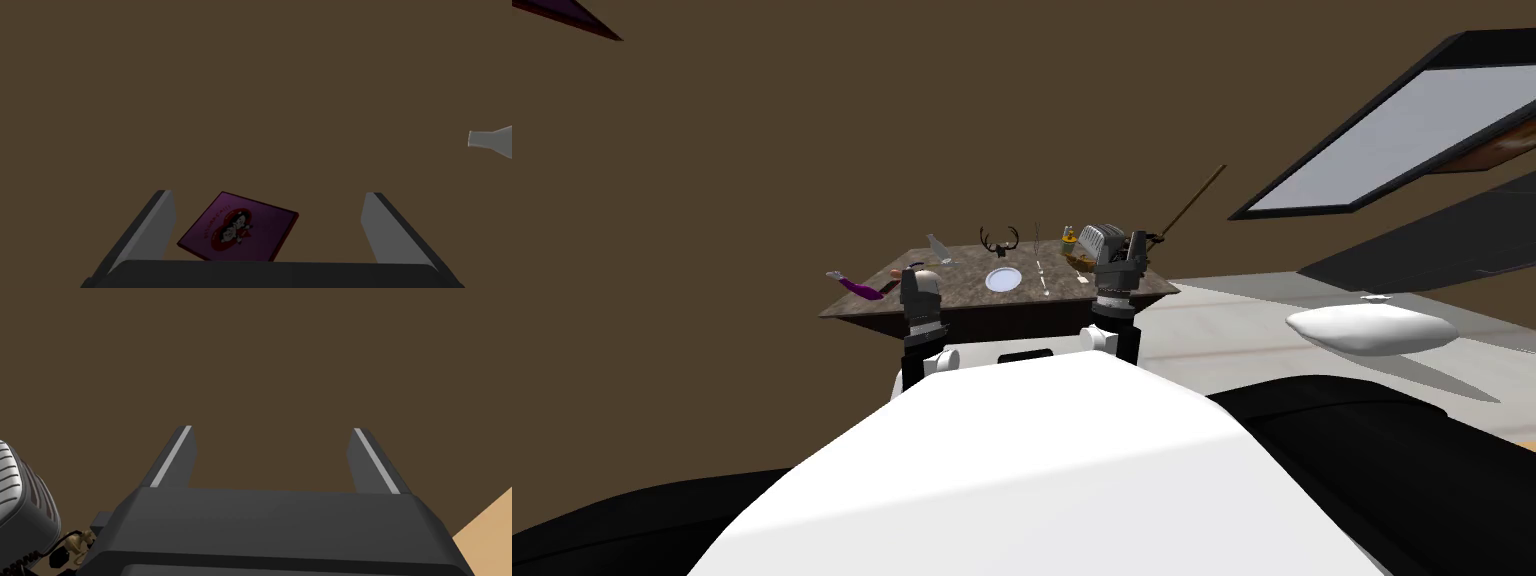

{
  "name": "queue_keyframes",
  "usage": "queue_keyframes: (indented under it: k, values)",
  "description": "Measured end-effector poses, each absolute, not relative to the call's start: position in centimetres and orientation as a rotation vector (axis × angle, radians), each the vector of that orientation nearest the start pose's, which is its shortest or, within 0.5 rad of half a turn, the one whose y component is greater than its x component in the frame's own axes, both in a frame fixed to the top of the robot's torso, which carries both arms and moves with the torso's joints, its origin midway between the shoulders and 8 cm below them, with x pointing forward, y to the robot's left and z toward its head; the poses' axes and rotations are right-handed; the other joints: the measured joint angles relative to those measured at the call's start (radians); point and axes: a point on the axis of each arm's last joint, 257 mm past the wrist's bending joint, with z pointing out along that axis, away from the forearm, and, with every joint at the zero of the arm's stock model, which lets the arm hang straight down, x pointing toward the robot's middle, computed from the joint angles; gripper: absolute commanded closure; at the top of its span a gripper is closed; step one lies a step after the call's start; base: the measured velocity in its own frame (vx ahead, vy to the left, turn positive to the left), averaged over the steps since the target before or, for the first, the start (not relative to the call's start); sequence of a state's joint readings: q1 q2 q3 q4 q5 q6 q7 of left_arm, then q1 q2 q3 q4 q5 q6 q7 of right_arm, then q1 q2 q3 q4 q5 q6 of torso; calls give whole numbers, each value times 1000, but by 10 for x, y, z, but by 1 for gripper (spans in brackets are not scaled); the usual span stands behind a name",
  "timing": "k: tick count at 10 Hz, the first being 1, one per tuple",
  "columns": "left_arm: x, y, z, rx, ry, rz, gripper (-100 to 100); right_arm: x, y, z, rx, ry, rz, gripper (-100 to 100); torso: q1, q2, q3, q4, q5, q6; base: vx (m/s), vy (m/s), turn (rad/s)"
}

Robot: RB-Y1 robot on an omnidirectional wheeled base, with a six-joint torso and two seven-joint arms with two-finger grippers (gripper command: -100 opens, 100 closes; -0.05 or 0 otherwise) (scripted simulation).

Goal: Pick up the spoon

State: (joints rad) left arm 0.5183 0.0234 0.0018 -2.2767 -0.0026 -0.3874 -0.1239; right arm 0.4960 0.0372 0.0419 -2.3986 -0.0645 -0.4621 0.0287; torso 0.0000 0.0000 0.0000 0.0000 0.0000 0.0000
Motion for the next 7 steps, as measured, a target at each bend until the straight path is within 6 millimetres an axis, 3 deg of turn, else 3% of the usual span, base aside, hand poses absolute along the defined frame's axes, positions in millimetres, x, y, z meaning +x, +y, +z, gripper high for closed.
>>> queue_keyframes:
  k: [4,7]
  values:
    - [361,284,-6,-692,757,-1147,0,336,-270,50,638,633,1336,-100,1,1,1,0,0,0,-17,15,64]
    - [361,284,-6,-692,757,-1147,0,351,-271,23,652,768,1276,-100,1,1,0,0,0,0,-13,27,96]
